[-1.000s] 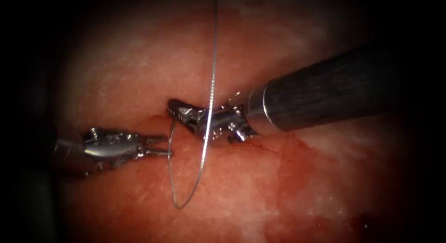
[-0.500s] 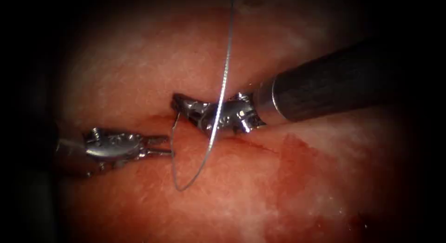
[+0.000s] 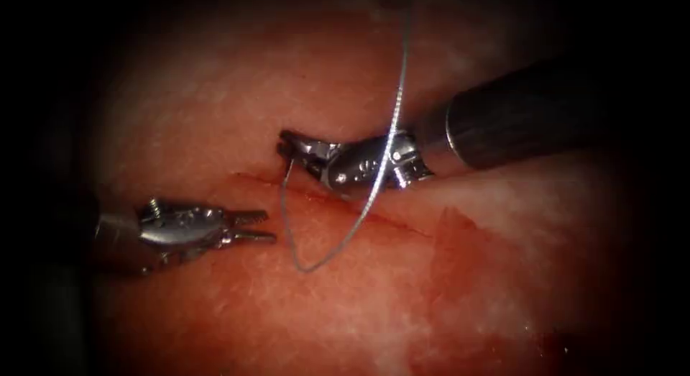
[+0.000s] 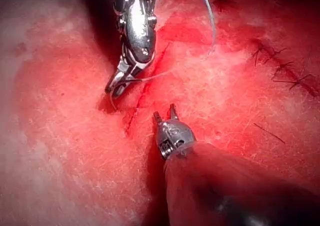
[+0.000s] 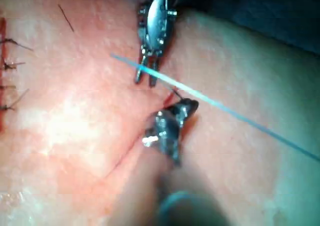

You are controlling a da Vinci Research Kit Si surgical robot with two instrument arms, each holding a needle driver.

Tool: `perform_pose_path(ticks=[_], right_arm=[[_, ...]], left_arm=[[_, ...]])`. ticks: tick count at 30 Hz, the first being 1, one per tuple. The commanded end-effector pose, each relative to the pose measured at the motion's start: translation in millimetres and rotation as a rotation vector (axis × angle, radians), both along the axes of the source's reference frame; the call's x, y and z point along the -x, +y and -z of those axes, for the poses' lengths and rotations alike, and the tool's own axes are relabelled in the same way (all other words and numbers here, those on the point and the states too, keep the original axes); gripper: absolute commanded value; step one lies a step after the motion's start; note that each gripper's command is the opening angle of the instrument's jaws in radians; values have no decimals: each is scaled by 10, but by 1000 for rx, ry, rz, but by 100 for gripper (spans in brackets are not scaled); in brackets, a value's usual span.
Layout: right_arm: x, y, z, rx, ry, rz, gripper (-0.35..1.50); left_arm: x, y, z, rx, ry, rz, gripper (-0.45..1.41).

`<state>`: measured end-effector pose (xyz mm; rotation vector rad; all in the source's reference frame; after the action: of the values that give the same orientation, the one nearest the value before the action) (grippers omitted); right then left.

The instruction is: Wound Closure

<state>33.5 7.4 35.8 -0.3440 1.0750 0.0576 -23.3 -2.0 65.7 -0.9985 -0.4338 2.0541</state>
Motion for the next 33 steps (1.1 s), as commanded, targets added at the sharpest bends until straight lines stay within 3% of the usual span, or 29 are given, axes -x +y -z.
perform_pose_path(ticks=[1,12,23,29,33], right_arm=[[-5,-7,-3,-14,6,-2,-35],[-3,6,2,-60,33,-32,-35],[-4,11,18,179,33,41,-35],[-4,14,21,180,41,36,-35],[-4,19,22,69,82,-13,-35]], left_arm=[[5,-13,-6,-6,-2,0,-1],[3,-20,-41,-23,17,18,-1],[2,-27,-62,-48,24,14,-1],[2,-27,-62,-51,24,10,-1],[2,-27,-62,-51,24,10,-1]])
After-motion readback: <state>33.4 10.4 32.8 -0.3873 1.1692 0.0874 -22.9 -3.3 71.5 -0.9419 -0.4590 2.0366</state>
